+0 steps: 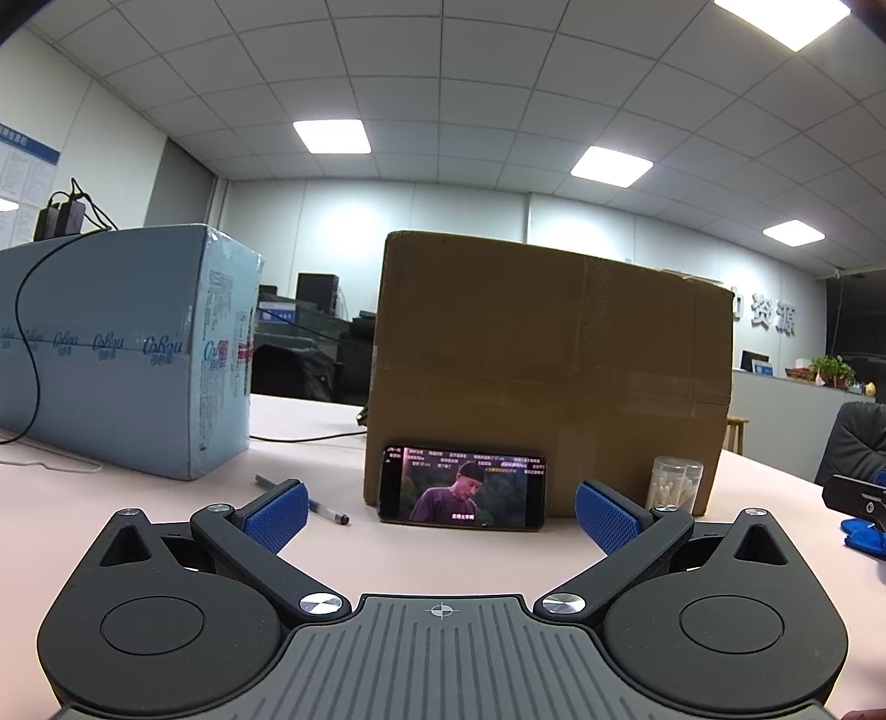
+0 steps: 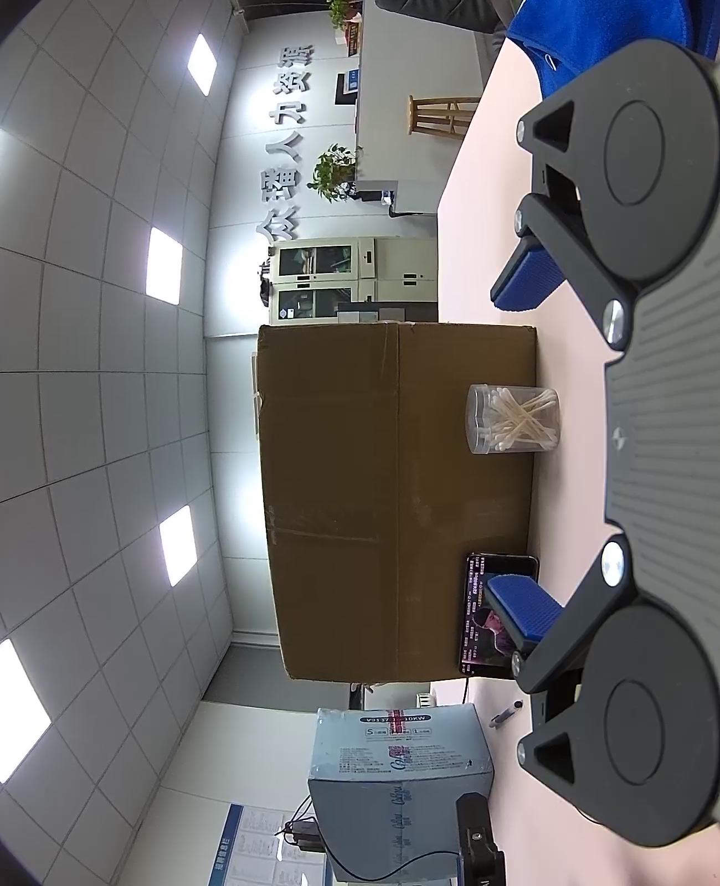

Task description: Clean bowl

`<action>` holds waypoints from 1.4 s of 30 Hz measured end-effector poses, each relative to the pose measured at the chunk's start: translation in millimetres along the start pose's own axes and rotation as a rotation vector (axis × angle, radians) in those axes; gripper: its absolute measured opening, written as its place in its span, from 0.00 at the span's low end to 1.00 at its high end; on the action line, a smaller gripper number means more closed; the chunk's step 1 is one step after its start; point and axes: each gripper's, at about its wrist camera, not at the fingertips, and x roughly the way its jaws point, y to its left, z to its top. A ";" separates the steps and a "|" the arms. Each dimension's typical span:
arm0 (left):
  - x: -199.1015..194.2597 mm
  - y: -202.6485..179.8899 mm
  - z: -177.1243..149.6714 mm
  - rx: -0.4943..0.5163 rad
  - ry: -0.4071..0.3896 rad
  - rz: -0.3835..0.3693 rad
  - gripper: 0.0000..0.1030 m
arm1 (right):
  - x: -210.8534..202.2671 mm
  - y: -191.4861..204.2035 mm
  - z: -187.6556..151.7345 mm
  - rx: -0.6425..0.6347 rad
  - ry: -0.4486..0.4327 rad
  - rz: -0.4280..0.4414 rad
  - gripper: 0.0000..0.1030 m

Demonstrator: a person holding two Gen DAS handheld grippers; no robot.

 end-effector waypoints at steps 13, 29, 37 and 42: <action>0.6 -0.2 -0.4 0.002 -0.001 -0.003 1.00 | 0.0 -0.2 -0.9 -0.001 -0.002 0.001 1.00; 2.4 0.3 0.6 0.003 -0.001 -0.004 1.00 | -1.5 1.2 -0.9 -0.008 -0.003 0.003 1.00; 1.7 -0.3 0.4 0.002 0.002 -0.004 1.00 | -1.3 1.3 -1.1 -0.008 -0.002 0.004 1.00; 0.9 -0.4 0.1 0.002 0.002 -0.005 1.00 | -1.3 1.5 -1.3 -0.007 -0.002 0.004 1.00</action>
